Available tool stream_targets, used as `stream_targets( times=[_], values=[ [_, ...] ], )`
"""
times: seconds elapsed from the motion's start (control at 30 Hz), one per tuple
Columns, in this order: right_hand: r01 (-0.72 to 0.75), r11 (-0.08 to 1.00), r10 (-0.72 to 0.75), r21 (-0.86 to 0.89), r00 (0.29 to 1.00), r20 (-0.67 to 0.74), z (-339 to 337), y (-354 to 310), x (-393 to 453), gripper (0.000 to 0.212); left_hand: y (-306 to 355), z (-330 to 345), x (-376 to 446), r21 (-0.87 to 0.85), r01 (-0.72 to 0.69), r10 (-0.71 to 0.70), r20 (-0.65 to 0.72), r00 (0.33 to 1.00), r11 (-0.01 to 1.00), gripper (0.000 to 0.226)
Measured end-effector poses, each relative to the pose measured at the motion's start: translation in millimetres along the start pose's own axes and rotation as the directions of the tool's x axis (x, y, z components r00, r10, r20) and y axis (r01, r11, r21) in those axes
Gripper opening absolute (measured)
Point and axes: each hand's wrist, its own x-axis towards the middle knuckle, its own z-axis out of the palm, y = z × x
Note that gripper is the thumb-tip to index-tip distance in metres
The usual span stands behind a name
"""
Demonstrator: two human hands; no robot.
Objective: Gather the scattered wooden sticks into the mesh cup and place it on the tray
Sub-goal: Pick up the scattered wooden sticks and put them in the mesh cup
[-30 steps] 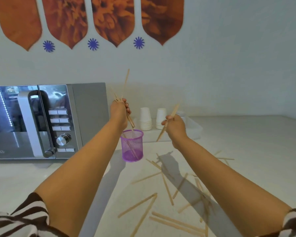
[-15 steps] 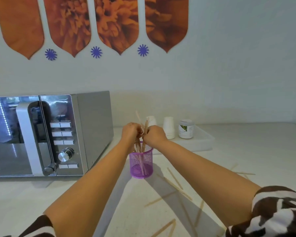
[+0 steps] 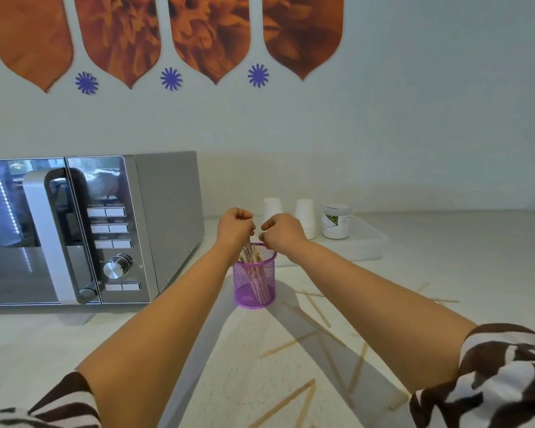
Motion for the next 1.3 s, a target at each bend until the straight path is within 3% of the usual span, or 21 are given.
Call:
stream_targets(
  times=[0.17,0.23,0.37,0.47,0.57,0.67,0.73,0.87,1.03,1.17,1.3],
  values=[
    [0.016,1.000,-0.017,-0.027,0.999,-0.029,-22.7,10.2,6.3,0.027,6.4,-6.0,-1.7,0.037,-0.024,0.026,-0.034,0.999,0.999,0.029],
    [-0.004,0.987,0.002,-0.161,1.000,-0.018,-34.5,26.9,10.1,0.027,8.1,-9.5,0.7,0.035,0.047,-0.045,-0.050,0.998,0.998,0.030],
    [-0.005,0.801,0.179,-0.598,0.956,0.232,-34.9,69.1,2.6,0.038,8.3,-10.7,1.4,0.113,0.252,-0.252,-0.018,0.968,0.961,0.029],
    [0.061,0.682,0.287,-0.728,0.894,0.344,-20.0,90.2,-9.8,0.044,9.0,-8.2,-0.4,0.237,0.286,-0.294,-0.003,0.956,0.928,0.027],
    [0.009,0.712,0.261,-0.702,0.925,0.277,-13.7,98.9,-16.0,0.025,10.8,-5.9,2.5,0.302,0.256,-0.270,0.006,0.963,0.918,0.025],
    [0.001,0.708,0.256,-0.707,0.932,0.258,-14.8,99.3,-21.6,0.032,14.2,-5.9,4.2,0.306,0.156,-0.146,-0.054,0.988,0.939,0.020],
    [0.037,0.673,0.273,-0.739,0.916,0.295,-15.1,98.8,-25.8,0.017,17.3,-7.1,2.4,0.319,0.080,-0.047,-0.110,0.993,0.944,0.017],
    [0.088,0.627,0.310,-0.774,0.884,0.351,-16.5,94.0,-37.7,0.033,24.0,-12.4,-1.4,0.323,-0.008,0.058,-0.146,0.988,0.946,0.021],
    [0.141,0.621,0.257,-0.771,0.893,0.369,-19.6,93.1,-45.8,0.026,27.1,-20.3,-10.9,0.249,-0.015,0.056,-0.158,0.986,0.968,0.020],
    [0.100,0.689,0.166,-0.718,0.942,0.290,-41.7,83.0,-41.8,0.016,23.5,-29.1,-21.3,0.179,0.027,0.005,-0.179,0.984,0.983,0.017],
    [0.044,0.877,-0.026,-0.479,0.999,0.044,-65.6,48.8,-19.9,0.024,13.4,-41.3,-24.6,0.109,0.091,-0.064,-0.231,0.971,0.990,0.018]
  ],
)
